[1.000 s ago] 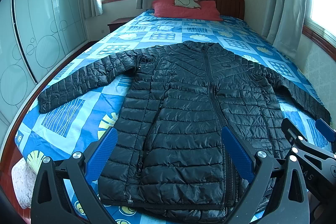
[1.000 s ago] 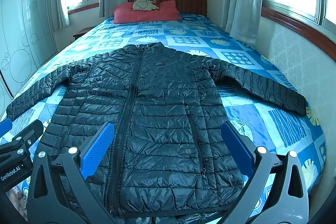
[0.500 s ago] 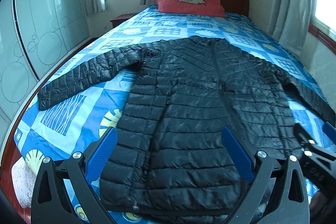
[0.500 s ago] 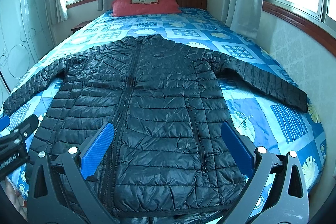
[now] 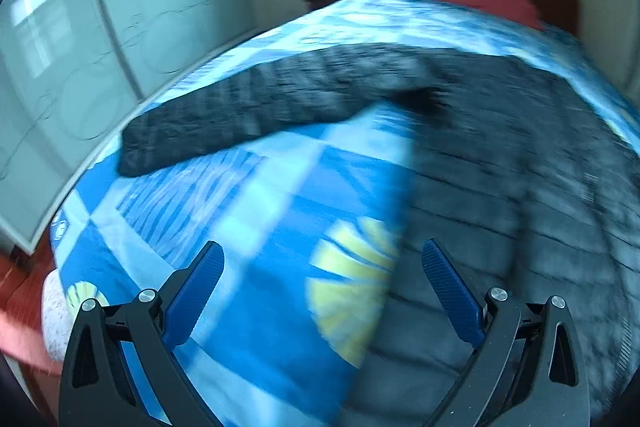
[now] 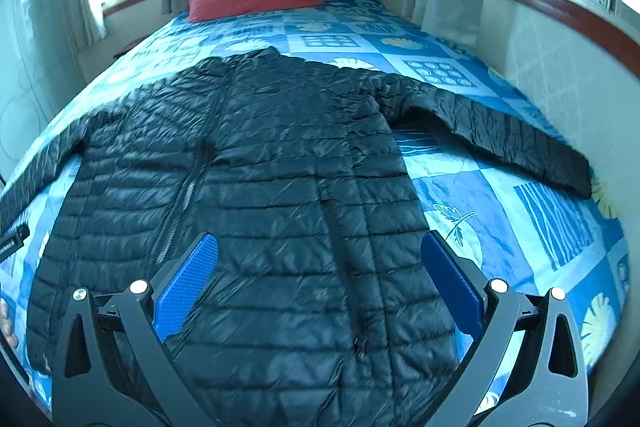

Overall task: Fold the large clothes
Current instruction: 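Grasp the sleeve nearest the right tool and fold it across the jacket body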

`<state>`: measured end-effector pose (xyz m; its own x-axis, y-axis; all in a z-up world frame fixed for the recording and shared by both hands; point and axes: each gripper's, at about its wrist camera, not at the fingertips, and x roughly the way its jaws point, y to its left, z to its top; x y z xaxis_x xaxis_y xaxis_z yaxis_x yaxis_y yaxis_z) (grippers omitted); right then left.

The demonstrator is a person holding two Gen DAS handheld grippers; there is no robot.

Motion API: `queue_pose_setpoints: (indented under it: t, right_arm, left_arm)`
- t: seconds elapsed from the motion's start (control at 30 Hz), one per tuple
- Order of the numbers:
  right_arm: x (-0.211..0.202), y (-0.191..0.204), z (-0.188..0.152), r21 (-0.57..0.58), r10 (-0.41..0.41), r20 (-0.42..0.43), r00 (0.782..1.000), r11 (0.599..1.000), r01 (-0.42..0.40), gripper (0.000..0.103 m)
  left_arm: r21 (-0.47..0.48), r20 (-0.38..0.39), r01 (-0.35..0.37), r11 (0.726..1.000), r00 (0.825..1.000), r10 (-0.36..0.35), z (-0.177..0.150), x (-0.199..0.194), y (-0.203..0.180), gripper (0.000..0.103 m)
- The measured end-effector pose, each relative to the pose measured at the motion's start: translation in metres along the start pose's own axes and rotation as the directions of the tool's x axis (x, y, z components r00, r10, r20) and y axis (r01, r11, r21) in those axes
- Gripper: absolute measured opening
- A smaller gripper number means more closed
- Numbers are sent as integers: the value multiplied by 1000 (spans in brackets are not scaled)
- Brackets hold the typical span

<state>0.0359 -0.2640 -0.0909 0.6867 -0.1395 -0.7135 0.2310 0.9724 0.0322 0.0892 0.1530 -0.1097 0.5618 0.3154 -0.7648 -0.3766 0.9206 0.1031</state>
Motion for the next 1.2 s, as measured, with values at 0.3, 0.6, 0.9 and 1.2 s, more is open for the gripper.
queue_pose_setpoints:
  t: [0.3, 0.6, 0.9, 1.2]
  right_arm:
    - [48, -145, 27, 398, -19, 3, 1000, 917, 16, 67]
    - [84, -305, 16, 719, -96, 87, 992, 694, 4, 77]
    - [123, -408, -8, 877, -148, 145, 978, 478, -58, 67]
    - [135, -439, -8, 885, -223, 275, 935, 438, -156, 67]
  left_arm:
    - [-108, -83, -84, 991, 994, 75, 4, 71, 48, 98]
    - [-124, -69, -92, 988, 994, 84, -7, 86, 52, 99]
    - [-111, -52, -114, 987, 993, 109, -8, 89, 47, 99]
    - [-111, -48, -117, 987, 993, 112, -9, 89, 47, 99]
